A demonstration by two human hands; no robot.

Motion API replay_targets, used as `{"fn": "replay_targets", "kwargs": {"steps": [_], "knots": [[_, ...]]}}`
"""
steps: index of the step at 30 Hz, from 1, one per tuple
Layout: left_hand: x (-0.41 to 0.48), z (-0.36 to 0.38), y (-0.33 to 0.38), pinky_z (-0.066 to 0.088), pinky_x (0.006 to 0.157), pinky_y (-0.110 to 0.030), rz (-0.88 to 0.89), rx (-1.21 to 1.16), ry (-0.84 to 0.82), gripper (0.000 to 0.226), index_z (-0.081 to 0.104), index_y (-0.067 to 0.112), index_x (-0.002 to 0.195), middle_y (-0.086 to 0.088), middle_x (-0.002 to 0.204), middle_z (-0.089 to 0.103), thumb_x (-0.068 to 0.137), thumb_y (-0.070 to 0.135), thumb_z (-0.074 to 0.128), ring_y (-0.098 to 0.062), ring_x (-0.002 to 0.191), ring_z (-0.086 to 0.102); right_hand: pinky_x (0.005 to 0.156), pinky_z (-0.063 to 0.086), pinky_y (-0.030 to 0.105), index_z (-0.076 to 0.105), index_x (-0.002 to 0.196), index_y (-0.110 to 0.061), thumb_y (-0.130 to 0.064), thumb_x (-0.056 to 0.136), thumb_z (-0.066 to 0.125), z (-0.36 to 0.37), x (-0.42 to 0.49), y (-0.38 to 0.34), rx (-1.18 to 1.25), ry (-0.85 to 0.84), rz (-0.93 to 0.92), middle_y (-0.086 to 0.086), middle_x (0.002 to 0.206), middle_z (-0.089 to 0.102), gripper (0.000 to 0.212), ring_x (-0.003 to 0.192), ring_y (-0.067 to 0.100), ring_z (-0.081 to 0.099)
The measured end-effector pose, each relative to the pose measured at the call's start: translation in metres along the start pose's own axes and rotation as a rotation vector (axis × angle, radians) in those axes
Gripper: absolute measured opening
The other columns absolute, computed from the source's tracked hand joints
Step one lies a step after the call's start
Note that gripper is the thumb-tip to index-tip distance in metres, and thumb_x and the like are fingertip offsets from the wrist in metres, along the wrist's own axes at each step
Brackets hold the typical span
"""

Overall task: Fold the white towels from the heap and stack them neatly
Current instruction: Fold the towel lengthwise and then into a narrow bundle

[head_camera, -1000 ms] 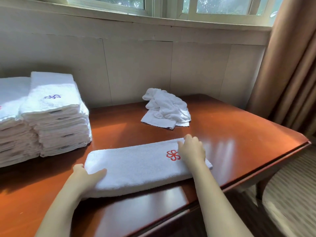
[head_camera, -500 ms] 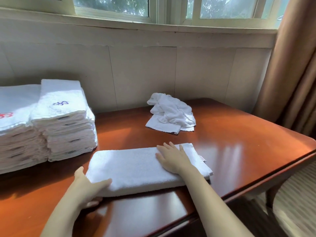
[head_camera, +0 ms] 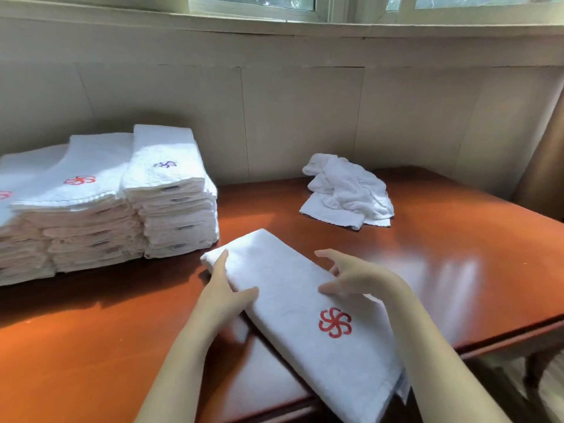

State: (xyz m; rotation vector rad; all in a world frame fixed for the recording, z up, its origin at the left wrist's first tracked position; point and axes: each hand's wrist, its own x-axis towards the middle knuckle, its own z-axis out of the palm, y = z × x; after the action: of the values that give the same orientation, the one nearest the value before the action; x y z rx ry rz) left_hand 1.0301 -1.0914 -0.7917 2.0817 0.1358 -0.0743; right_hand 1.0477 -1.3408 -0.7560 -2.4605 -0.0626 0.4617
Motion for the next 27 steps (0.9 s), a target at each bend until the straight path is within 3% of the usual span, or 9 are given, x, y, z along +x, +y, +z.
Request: {"fn": "replay_targets", "kwargs": {"steps": [2, 4, 7, 10, 15, 20, 22, 25, 27], "knots": [[-0.001, 0.003, -0.002, 0.042, 0.075, -0.021, 0.081, 0.071, -0.043, 0.068, 0.041, 0.038, 0.138, 0.004, 0.121, 0.057, 0.079, 0.019, 0.069, -0.012, 0.094, 0.058, 0.082, 0.052, 0.024, 0.03, 0.143, -0.04, -0.022, 0.083, 0.07, 0.002, -0.002, -0.002, 0.16, -0.047, -0.055, -0.003, 0.116, 0.049, 0.074, 0.093, 0.013, 0.059], [0.001, 0.005, -0.004, 0.05, 0.075, -0.02, 0.098, -0.052, -0.014, 0.046, 0.059, 0.036, 0.117, 0.002, 0.117, 0.061, 0.081, 0.009, 0.066, -0.013, 0.091, 0.061, 0.085, 0.055, 0.03, 0.035, 0.137, -0.046, -0.022, 0.083, 0.07, 0.002, -0.005, -0.003, 0.266, -0.148, -0.089, -0.009, 0.118, 0.05, 0.069, 0.097, 0.017, 0.064], [0.008, 0.005, -0.007, 0.051, 0.083, -0.034, 0.052, -0.267, 0.06, 0.043, 0.066, 0.028, 0.109, -0.006, 0.102, 0.063, 0.082, -0.005, 0.058, -0.023, 0.081, 0.06, 0.1, 0.047, 0.029, 0.041, 0.131, -0.051, -0.032, 0.089, 0.065, 0.006, -0.007, -0.004, 0.332, -0.306, -0.156, -0.02, 0.133, 0.043, 0.053, 0.119, 0.009, 0.054], [0.017, 0.0, -0.008, 0.048, 0.081, -0.032, -0.023, -0.375, 0.081, 0.041, 0.067, 0.022, 0.11, 0.0, 0.098, 0.061, 0.08, -0.004, 0.055, -0.02, 0.083, 0.057, 0.108, 0.033, 0.028, 0.046, 0.128, -0.048, -0.036, 0.094, 0.057, 0.016, 0.003, -0.008, 0.392, -0.242, -0.191, -0.022, 0.137, 0.043, 0.038, 0.121, 0.0, 0.046], [0.013, -0.005, -0.006, 0.049, 0.07, -0.023, -0.018, -0.374, 0.0, 0.044, 0.065, 0.024, 0.115, 0.006, 0.093, 0.06, 0.081, -0.003, 0.057, -0.013, 0.079, 0.054, 0.087, 0.053, 0.034, 0.064, 0.117, -0.029, -0.006, 0.086, 0.058, 0.033, 0.021, -0.013, 0.709, -0.094, -0.191, 0.001, 0.122, 0.062, 0.039, 0.098, 0.019, 0.066], [-0.002, -0.017, 0.013, 0.043, 0.061, -0.018, 0.074, -0.447, 0.063, 0.049, 0.066, 0.018, 0.119, 0.005, 0.095, 0.061, 0.081, -0.009, 0.049, -0.008, 0.067, 0.051, 0.085, 0.055, 0.041, 0.067, 0.116, -0.028, -0.008, 0.057, 0.061, 0.025, 0.017, -0.034, 0.853, -0.071, -0.242, 0.01, 0.122, 0.063, 0.063, 0.1, 0.031, 0.067], [-0.015, -0.032, 0.024, 0.043, 0.055, -0.013, 0.136, -0.556, 0.09, 0.049, 0.067, 0.021, 0.114, 0.005, 0.103, 0.065, 0.082, -0.011, 0.046, -0.002, 0.058, 0.051, 0.079, 0.057, 0.036, 0.066, 0.117, -0.031, -0.008, 0.056, 0.062, 0.018, 0.005, -0.051, 0.895, -0.033, -0.332, 0.001, 0.119, 0.066, 0.066, 0.099, 0.026, 0.069], [-0.037, -0.065, 0.039, 0.039, 0.055, -0.025, 0.204, -0.64, 0.09, 0.048, 0.068, 0.025, 0.115, -0.003, 0.097, 0.066, 0.085, -0.006, 0.046, -0.015, 0.06, 0.046, 0.069, 0.056, 0.021, 0.067, 0.114, -0.04, -0.009, 0.057, 0.063, 0.007, -0.017, -0.086, 0.877, 0.015, -0.509, -0.018, 0.115, 0.067, 0.065, 0.098, 0.012, 0.069], [-0.048, -0.096, 0.051, 0.048, 0.06, -0.027, 0.269, -0.654, 0.111, 0.047, 0.068, 0.026, 0.114, 0.004, 0.101, 0.069, 0.087, -0.006, 0.047, -0.015, 0.069, 0.057, 0.07, 0.056, 0.02, 0.067, 0.113, -0.042, -0.009, 0.057, 0.063, 0.003, -0.028, -0.116, 0.893, 0.002, -0.588, -0.019, 0.115, 0.067, 0.065, 0.099, 0.013, 0.069]]}}
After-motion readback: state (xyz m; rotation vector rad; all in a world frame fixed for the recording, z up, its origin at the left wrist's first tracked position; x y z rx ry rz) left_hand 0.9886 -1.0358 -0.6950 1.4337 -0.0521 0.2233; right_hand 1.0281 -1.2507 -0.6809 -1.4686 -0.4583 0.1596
